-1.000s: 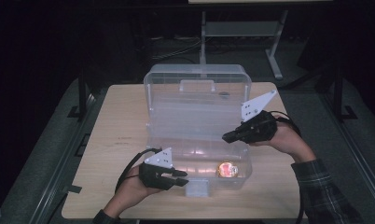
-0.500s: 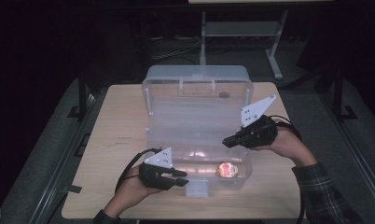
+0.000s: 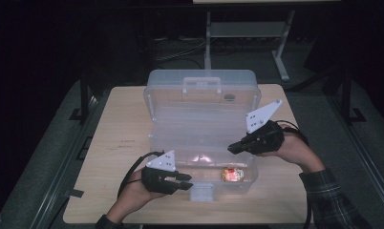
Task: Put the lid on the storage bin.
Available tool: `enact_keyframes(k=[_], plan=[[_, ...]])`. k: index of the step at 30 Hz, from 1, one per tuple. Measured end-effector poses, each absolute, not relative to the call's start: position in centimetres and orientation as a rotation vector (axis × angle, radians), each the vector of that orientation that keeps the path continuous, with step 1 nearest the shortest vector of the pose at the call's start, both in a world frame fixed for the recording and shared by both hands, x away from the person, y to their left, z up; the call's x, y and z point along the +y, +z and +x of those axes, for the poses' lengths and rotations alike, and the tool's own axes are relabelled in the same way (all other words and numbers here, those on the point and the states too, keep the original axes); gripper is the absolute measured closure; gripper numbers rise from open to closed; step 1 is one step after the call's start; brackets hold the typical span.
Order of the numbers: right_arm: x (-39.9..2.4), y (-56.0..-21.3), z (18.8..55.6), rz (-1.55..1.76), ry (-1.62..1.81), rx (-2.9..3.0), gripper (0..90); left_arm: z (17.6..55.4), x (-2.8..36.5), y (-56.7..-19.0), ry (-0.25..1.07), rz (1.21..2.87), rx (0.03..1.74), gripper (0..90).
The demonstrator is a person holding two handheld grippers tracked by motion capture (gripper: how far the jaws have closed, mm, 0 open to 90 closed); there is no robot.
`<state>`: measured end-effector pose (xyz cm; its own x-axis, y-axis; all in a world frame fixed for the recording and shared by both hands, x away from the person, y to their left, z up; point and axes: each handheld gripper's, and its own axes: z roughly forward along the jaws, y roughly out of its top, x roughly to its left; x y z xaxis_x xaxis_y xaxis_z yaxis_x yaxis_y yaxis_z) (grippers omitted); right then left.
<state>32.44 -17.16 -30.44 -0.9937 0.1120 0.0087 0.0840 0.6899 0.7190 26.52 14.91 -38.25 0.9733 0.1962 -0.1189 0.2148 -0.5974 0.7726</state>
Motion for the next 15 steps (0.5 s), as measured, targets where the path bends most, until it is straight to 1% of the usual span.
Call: enact_keyframes(k=[3, 4, 7, 13, 15], plan=[[-17.1, -30.4, 32.5, 0.167, 1.211, 2.853, 89.8, 26.5, 15.4, -37.5, -0.047, 2.186, 0.291, 71.8], [-17.1, -30.4, 32.5, 0.164, 1.211, 2.853, 89.8, 26.4, 15.6, -37.2, -0.048, 2.176, 0.292, 74.6], [-17.2, -30.4, 32.5, 0.163, 1.211, 2.854, 89.8, 26.4, 16.2, -36.5, -0.057, 2.147, 0.293, 76.5], [-17.2, -30.4, 32.5, 0.164, 1.208, 2.855, 89.8, 26.5, 17.3, -35.2, -0.084, 2.110, 0.311, 89.5], [-17.2, -30.4, 32.5, 0.165, 1.207, 2.857, 89.8, 26.4, 17.7, -34.6, -0.085, 2.108, 0.319, 89.8]])
